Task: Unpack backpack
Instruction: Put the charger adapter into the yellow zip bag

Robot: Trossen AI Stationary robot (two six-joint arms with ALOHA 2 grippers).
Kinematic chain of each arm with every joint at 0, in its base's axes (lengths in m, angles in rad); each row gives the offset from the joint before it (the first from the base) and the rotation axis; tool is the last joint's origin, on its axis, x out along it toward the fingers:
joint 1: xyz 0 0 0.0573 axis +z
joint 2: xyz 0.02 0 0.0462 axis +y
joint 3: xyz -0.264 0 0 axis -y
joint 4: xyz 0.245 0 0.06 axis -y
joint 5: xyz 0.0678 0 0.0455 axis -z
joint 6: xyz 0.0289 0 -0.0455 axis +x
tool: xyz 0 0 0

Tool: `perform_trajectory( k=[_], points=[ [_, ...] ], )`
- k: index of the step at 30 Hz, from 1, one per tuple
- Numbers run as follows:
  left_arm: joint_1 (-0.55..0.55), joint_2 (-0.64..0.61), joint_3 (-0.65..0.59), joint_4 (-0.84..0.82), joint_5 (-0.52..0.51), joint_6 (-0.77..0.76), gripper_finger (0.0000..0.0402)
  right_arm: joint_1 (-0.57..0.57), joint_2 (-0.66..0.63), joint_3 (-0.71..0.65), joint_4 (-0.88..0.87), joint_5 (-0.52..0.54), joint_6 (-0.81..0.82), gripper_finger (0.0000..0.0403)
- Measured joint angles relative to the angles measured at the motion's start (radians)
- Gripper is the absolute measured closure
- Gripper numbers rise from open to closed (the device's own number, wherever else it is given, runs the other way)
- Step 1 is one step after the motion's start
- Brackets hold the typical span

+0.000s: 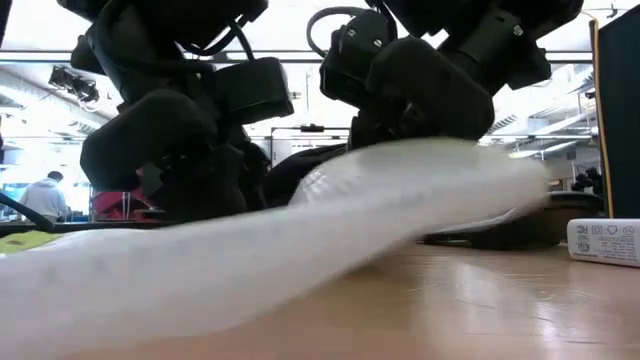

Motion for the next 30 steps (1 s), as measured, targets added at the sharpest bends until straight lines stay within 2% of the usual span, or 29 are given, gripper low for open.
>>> perform_trajectory(
  k=[4,13,21,30],
  points=[
    [0.000,0.003,0.023,-0.019,-0.015,0.043,0.0188,-0.001,0.000,0.000,0.001,0.006,0.000,0.0403],
    [-0.002,-0.003,0.131,-0.298,-0.147,0.021,0.0188,-0.003,0.000,0.000,0.000,0.008,-0.002,0.0402],
    [-0.003,-0.005,0.168,-0.313,-0.172,0.067,0.0188,-0.003,0.000,0.000,0.004,0.009,-0.002,0.0401],
    [-0.003,-0.006,0.191,-0.239,-0.185,0.222,0.0188,-0.003,-0.002,0.000,0.012,0.009,-0.009,0.0400]
  ],
)
